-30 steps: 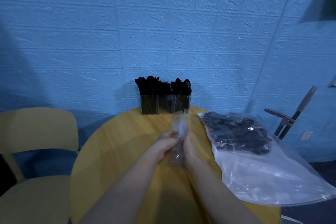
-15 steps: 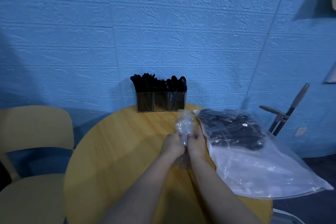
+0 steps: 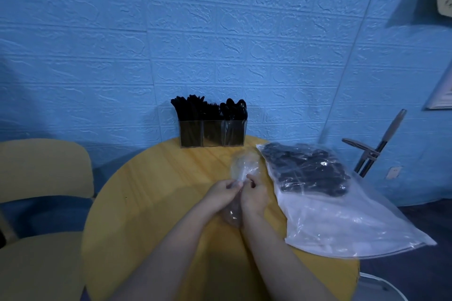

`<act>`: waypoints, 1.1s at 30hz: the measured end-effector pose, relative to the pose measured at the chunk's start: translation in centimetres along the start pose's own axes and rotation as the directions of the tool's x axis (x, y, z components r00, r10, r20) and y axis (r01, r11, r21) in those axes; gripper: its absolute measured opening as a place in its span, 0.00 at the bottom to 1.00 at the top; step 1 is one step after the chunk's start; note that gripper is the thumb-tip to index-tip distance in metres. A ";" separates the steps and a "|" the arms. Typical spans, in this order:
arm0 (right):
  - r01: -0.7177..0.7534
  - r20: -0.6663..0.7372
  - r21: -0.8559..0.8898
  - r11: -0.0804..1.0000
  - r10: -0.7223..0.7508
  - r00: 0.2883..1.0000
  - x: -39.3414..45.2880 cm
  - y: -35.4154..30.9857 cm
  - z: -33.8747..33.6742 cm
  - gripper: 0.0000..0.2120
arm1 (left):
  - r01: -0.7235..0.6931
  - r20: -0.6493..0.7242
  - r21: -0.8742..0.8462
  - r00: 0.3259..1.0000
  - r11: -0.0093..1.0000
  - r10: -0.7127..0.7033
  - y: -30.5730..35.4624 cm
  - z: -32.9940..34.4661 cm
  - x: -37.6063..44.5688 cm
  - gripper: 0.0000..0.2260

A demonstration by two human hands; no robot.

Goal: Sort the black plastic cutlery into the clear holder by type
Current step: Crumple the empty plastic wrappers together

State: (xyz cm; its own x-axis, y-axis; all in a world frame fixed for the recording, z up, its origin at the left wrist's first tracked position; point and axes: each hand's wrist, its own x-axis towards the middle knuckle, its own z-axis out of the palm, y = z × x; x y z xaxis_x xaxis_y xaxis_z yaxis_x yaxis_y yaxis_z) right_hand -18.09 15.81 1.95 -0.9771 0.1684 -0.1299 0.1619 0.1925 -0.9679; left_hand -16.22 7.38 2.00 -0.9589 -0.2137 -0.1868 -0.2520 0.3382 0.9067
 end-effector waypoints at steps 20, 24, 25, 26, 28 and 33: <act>0.895 0.803 -0.443 0.047 -0.424 0.419 4.1 -2.1 -6.6 0.24 | -0.264 0.178 0.774 0.963 0.575 0.202 -0.6 -0.9 -1.2 0.19; 0.910 0.945 -0.321 -0.264 -0.021 0.328 6.7 -3.5 -5.2 0.33 | -0.364 0.277 0.791 0.930 0.493 0.243 -1.1 -2.0 -1.1 0.20; 0.921 0.949 -0.303 -0.244 0.014 0.316 7.0 -3.5 -4.7 0.32 | -0.384 0.295 0.791 0.922 0.476 0.252 -1.2 -2.3 -1.0 0.19; 0.929 0.945 -0.313 -0.196 0.030 0.325 7.2 -3.4 -4.5 0.30 | -0.391 0.299 0.782 0.919 0.486 0.259 -1.3 -2.7 -1.0 0.18; 0.934 0.939 -0.341 -0.107 0.008 0.344 7.3 -3.1 -4.5 0.26 | -0.415 0.321 0.769 0.908 0.487 0.267 -1.3 -3.4 -1.1 0.18; 0.935 0.918 -0.351 -0.048 -0.216 0.333 6.3 -1.3 -5.2 0.17 | -0.484 0.361 0.745 0.872 0.459 0.331 -1.8 -4.3 -1.9 0.20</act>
State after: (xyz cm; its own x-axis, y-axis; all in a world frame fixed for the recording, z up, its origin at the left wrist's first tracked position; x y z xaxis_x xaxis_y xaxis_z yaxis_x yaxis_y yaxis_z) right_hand -23.71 21.63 3.48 -0.4875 -0.8725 -0.0314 -0.8730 0.4878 0.0005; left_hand -13.40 3.19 2.37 -0.9664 0.2570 0.0009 0.2506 0.9415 0.2252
